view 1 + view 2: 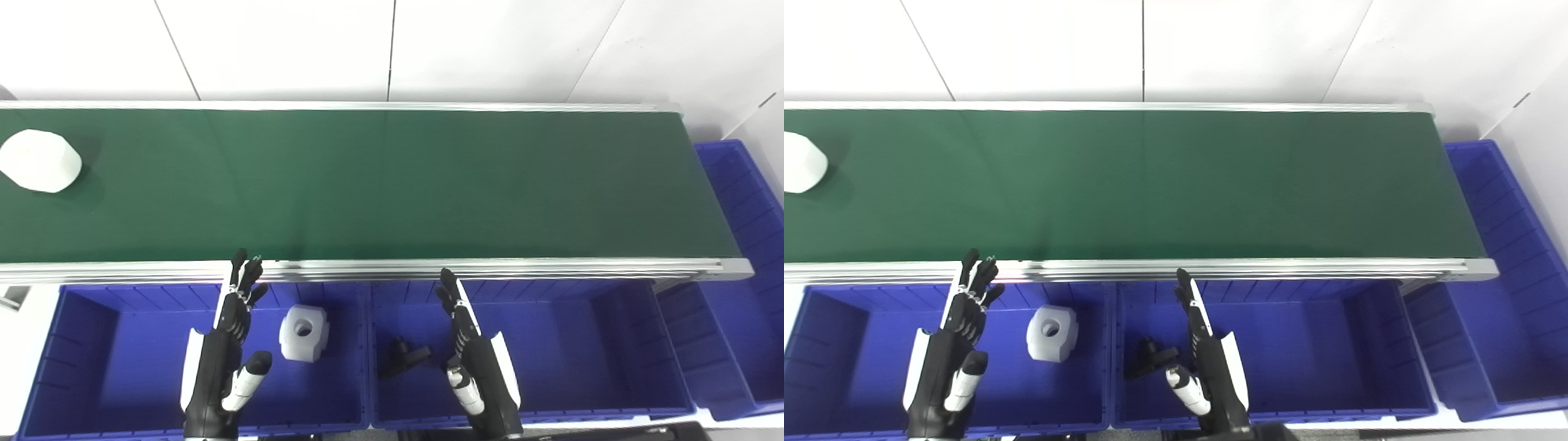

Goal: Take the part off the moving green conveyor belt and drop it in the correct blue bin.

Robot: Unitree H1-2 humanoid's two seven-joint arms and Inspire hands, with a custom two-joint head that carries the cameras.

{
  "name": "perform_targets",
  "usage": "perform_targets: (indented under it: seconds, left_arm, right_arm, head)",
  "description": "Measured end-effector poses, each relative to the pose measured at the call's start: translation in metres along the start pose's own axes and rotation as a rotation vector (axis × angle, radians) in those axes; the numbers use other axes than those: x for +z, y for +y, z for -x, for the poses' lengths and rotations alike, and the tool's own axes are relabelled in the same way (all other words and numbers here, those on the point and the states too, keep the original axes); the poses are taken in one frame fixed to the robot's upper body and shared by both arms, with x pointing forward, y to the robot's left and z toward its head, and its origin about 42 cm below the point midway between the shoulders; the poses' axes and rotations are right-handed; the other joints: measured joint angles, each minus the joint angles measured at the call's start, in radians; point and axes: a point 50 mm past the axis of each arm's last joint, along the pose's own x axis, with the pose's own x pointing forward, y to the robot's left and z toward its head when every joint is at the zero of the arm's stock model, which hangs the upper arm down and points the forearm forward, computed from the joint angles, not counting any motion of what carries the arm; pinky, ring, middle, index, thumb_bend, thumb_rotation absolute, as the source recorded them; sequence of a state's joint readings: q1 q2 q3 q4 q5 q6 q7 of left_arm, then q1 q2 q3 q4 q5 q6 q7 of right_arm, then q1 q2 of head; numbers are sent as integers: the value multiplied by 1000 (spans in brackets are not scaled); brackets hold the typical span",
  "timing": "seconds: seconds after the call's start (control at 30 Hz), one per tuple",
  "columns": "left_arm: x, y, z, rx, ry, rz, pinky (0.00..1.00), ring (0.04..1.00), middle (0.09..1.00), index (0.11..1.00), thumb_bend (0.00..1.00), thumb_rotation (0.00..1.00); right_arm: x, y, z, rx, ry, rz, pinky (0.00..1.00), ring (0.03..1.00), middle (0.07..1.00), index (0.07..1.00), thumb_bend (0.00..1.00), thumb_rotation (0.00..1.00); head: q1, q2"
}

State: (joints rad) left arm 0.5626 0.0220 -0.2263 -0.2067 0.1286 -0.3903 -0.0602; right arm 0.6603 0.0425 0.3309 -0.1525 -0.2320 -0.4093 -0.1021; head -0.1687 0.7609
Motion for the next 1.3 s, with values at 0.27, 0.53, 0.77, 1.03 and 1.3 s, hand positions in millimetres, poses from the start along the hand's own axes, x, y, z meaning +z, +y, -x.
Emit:
perform_targets:
  seconds: [0.27, 0.53, 0.77, 1.03, 1.3]
  left_arm:
    - [0, 0, 0, -3, 7, -10, 898, 951, 953, 1000, 836, 902]
    - [0, 0, 0, -3, 6, -9, 898, 946, 948, 999, 810, 892]
    - [0, 0, 0, -1, 12, 11, 914, 950, 949, 999, 823, 882]
    - [0, 0, 0, -2, 16, 11, 915, 951, 949, 1000, 847, 891]
    - [1, 0, 0, -9, 14, -6, 902, 945, 948, 1000, 825, 906]
  right_arm:
    - [0, 0, 0, 3, 0, 5, 990, 963, 988, 988, 925, 1000]
    - [0, 0, 0, 4, 0, 7, 983, 957, 986, 989, 922, 1000]
    - [0, 1, 0, 5, 1, 6, 988, 964, 990, 994, 913, 1000]
    - [0, 1, 1, 7, 2, 6, 982, 960, 985, 988, 931, 1000]
    - [0, 1, 2, 7, 4, 6, 991, 964, 985, 991, 914, 1000]
  head:
    - [0, 0]
    - [0, 3]
    - [-3, 3]
    - [-5, 5]
    - [-3, 8]
